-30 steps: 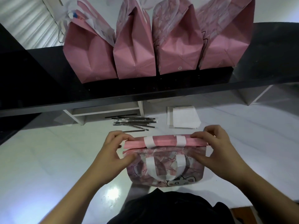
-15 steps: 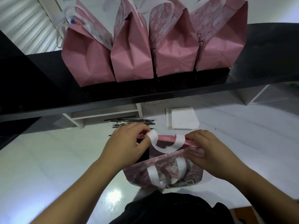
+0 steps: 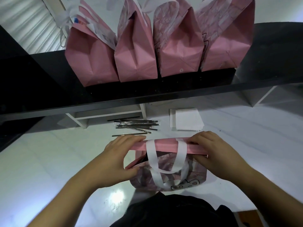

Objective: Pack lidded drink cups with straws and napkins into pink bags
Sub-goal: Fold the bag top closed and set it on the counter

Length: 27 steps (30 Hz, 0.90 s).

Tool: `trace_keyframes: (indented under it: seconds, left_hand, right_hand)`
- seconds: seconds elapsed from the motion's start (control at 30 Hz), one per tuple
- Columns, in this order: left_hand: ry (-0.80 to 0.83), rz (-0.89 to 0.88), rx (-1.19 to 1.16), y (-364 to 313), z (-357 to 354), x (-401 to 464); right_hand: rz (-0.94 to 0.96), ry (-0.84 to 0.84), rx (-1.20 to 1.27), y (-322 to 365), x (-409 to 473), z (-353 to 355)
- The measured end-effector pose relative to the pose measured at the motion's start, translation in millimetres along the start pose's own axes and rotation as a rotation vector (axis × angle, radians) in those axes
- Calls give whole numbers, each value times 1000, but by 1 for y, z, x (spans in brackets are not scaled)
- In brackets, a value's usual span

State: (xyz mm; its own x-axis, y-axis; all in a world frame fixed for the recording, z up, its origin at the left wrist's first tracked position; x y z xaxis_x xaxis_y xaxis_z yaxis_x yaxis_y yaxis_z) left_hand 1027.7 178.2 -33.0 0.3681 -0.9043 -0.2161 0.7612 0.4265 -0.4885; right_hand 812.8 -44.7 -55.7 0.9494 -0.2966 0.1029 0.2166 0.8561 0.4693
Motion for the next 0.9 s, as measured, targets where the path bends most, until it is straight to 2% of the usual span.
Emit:
trace_keyframes:
  seconds: [0.17, 0.33, 0.5, 0.6, 0.8, 0.9]
  left_hand:
    - [15, -48, 7, 3, -1, 0]
    - [-172, -119, 146, 2, -5, 12]
    - [-409, -182, 221, 6, -20, 17]
    - [-511, -284, 260, 4, -27, 14]
    - [-413, -291, 231, 14, -31, 10]
    - [-423, -280, 231, 9, -31, 11]
  right_hand:
    - [44, -11, -85, 4, 1, 2]
    - [55, -83, -108, 3, -1, 4]
    - [180, -158, -195, 8, -4, 3]
    - [225, -153, -292, 8, -6, -1]
    - [224, -134, -319, 8, -11, 0]
    - [208, -122, -271, 12, -10, -1]
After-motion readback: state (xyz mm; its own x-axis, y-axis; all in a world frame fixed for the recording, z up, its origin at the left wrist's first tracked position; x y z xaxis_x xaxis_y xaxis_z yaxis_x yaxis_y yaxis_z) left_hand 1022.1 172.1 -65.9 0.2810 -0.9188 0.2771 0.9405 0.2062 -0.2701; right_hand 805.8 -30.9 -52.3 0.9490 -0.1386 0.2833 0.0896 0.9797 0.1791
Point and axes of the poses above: each hand's wrist, its own x-axis towards the middle knuckle, its own z-axis out of the back of the hand, y = z × x, the point moved 5 cm from there along x, towards the middle knuckle, and after that the axes turned 4 degrees about z, right-handed, at the moved point
